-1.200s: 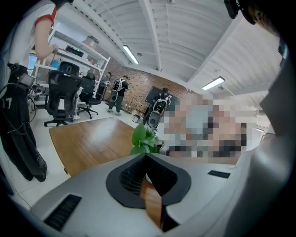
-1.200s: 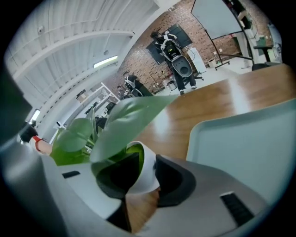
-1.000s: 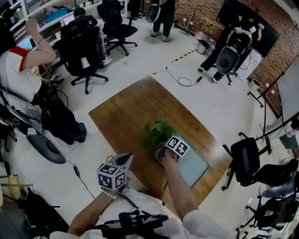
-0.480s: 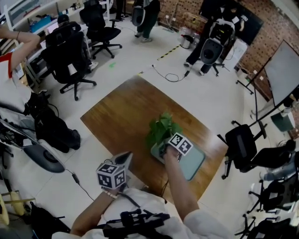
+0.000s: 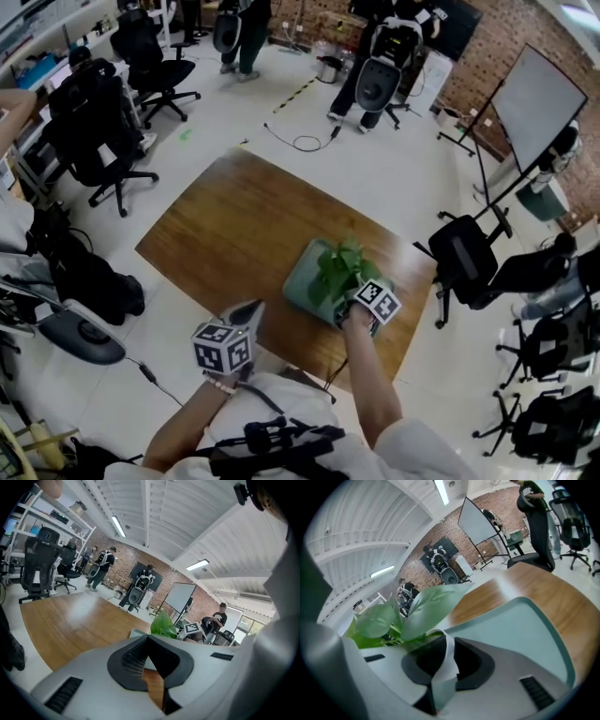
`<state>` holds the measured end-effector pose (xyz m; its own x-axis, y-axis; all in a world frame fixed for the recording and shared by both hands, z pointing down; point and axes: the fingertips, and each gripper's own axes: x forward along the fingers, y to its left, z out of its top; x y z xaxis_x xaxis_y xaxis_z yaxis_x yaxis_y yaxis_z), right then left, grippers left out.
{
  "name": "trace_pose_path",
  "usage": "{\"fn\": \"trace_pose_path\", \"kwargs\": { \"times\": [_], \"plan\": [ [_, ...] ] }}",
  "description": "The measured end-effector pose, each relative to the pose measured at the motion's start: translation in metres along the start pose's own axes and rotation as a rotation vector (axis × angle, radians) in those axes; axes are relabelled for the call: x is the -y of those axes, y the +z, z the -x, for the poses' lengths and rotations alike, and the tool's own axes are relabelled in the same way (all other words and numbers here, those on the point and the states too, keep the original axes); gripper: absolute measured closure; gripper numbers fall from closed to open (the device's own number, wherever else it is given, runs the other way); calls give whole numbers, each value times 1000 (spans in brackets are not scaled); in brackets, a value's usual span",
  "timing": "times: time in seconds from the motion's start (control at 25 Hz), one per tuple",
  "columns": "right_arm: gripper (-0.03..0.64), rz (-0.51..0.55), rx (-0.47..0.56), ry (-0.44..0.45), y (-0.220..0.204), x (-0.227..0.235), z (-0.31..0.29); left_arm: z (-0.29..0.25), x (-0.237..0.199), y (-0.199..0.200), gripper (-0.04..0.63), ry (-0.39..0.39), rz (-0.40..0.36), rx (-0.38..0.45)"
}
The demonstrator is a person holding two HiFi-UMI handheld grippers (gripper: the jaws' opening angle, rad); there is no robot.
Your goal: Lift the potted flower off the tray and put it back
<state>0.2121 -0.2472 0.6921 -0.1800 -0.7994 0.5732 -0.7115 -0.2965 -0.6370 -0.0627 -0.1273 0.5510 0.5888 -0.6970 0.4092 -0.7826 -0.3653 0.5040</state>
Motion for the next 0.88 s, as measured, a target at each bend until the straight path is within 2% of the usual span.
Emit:
{"fn": "trace_pose_path", "kwargs": {
  "times": [0.24, 0.48, 0.64, 0.72, 0.88],
  "plan": [
    [555, -44, 20, -61, 4, 48, 19, -8, 21, -11, 603, -37, -13, -18],
    [548, -68, 28, -72, 5, 58, 21, -5, 22, -19, 603, -27, -2, -20],
    [508, -94, 33, -87, 4, 62, 24, 1, 21, -20, 603, -19, 6, -18],
    [440, -125, 53, -92, 4, 69, 29, 2, 22, -21, 603, -22, 5, -19],
    [436, -209, 123, -96, 10, 81, 59, -2, 29, -26, 603, -49, -10, -36]
  ]
}}
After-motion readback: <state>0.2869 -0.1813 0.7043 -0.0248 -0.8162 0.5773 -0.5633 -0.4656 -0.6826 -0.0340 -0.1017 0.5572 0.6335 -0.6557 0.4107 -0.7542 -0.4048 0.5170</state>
